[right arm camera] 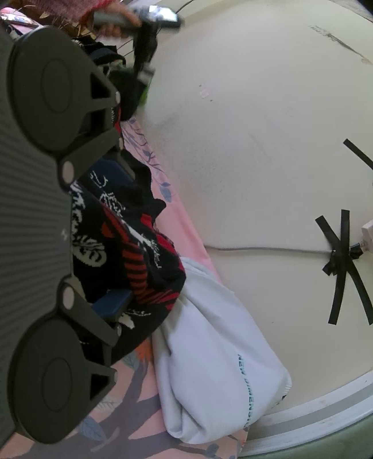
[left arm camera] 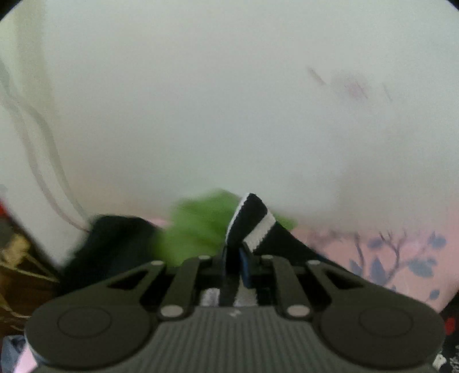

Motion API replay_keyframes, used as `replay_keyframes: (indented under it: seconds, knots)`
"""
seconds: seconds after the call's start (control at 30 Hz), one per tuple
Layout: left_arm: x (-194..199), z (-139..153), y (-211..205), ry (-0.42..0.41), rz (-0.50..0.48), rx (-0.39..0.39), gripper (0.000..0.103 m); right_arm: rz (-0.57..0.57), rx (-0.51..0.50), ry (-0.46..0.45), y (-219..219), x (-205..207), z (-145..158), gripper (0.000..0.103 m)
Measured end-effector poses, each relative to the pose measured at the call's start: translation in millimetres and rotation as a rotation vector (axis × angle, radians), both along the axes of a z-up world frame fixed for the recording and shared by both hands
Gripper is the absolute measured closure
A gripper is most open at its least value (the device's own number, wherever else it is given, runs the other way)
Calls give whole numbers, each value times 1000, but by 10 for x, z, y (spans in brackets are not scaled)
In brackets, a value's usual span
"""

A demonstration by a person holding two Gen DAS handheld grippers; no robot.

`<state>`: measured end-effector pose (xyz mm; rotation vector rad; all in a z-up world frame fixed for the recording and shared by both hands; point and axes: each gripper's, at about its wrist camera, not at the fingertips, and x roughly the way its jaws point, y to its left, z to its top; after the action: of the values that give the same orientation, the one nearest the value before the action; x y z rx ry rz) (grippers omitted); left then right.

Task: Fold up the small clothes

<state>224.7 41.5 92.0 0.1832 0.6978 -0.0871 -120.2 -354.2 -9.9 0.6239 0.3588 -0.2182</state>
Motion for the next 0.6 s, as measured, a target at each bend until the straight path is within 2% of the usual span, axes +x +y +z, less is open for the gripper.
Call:
replay_keyframes:
  seconds: [0.1,0.17,0.23,0.37,0.4,0.47,0.57,0.6]
  knots:
    - [-282,347,645,-43,67,-39,93,-3,-2,-1,1,-11,0,24]
    - [-469,400,970,-55,121,-12,93,-4,-7,2,8,-8,-1,24]
    - [-546,300,1193,-35,184,42,91,-4,-12,9,11,2,-2,23]
    - [-577,-113,1399,111,290,117,69,3,-13,27,-2,31,-10,21]
    - [-631,-187,1433,137,293,99,68,3,-5,26,-18,20,-9,21]
    - [-762,-266,1455,167,238,27,66,-20,10,8,-51,-93,24,21]
    - [-1174,-344,1422,168,130,-28,52,-43,67,-64,-133,-480,89,21]
    - [-1305,-351,1400,173,82,-41,51,-47,75,-72,-165,-579,102,22]
